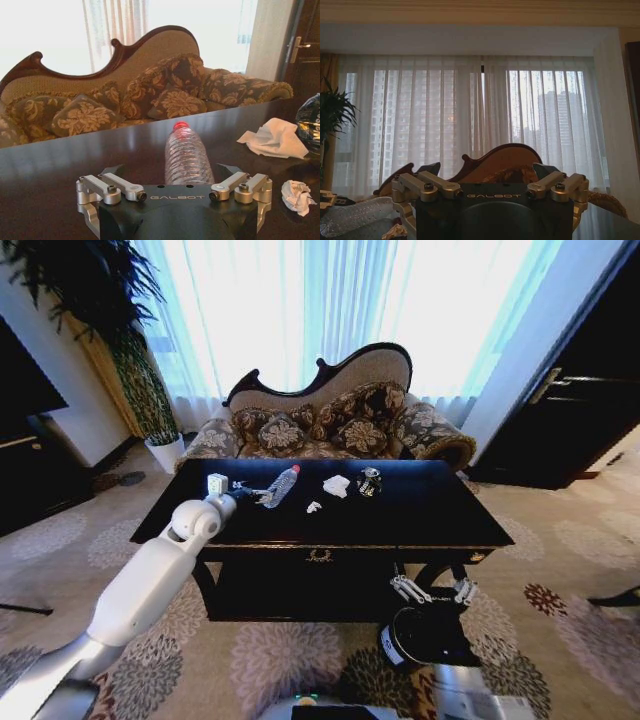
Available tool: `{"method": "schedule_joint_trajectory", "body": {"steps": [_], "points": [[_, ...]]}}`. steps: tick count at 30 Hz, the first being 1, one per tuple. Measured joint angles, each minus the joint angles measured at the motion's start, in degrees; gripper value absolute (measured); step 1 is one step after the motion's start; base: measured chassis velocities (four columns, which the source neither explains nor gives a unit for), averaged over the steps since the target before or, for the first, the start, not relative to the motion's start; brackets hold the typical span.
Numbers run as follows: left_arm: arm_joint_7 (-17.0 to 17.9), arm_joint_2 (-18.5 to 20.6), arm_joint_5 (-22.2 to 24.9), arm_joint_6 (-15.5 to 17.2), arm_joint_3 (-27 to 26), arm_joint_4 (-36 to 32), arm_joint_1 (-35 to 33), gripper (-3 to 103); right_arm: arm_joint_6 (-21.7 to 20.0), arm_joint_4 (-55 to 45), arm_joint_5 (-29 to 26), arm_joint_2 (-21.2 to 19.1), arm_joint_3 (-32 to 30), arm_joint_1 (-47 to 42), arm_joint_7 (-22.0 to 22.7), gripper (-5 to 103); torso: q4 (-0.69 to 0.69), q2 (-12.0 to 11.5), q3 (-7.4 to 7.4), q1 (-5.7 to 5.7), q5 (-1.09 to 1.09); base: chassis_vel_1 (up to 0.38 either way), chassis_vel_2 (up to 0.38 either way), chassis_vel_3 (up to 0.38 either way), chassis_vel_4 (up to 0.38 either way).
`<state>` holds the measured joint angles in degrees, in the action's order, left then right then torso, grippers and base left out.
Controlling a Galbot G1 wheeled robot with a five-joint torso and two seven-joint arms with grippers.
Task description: Move to the front of the table and place the trash on the table into the trash bin.
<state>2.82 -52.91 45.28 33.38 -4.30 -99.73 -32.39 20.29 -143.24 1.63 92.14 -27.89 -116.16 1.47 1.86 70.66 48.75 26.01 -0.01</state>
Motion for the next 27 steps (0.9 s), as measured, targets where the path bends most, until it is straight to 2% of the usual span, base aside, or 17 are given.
{"method": "schedule_joint_trajectory", "body": {"steps": [5, 9, 15, 23, 26, 27], "points": [[-0.7, -0.6, -0.7, -0.9, 0.9, 1.1, 0.2, 100, 0.5, 0.0, 0.5, 0.0, 0.1, -0.3, -0.1, 100, -0.01, 0.0, 0.00, 0.00, 0.00, 0.000, 0.000, 0.000, 0.000], [-2.4, -1.9, -1.6, -3.9, 1.7, 2.8, 0.2, 100, 0.5, 0.0, 0.5, 0.0, 0.1, -0.5, -0.5, 100, 0.00, 0.0, 0.00, 0.00, 0.00, 0.000, 0.000, 0.000, 0.000], [-3.4, -3.3, -2.3, -6.1, 2.3, 4.4, -0.1, 100, 0.6, 0.0, 0.6, 0.0, 0.2, -0.4, -0.9, 100, 0.00, 0.0, 0.00, 0.00, 0.00, 0.000, 0.000, 0.000, 0.000], [-3.9, -4.9, -3.1, -7.0, 2.5, 5.3, -1.1, 102, 0.6, 0.0, 0.8, 0.0, 0.2, -0.3, -1.1, 100, 0.00, 0.0, 0.00, 0.00, 0.00, 0.000, 0.000, 0.000, 0.000], [-3.9, -5.1, -3.4, -7.1, 2.7, 5.4, -1.3, 93, 0.6, 0.0, 0.8, 0.0, 0.2, -0.2, -1.2, 100, 0.00, 0.0, 0.00, 0.00, 0.00, 0.000, 0.000, 0.000, 0.000], [-3.9, -5.1, -3.4, -7.1, 2.7, 5.4, -1.3, 93, 0.6, 0.0, 0.8, 0.0, 0.2, -0.2, -1.2, 100, 0.00, 0.0, 0.00, 0.00, 0.00, 0.000, 0.000, 0.000, 0.000]]}}
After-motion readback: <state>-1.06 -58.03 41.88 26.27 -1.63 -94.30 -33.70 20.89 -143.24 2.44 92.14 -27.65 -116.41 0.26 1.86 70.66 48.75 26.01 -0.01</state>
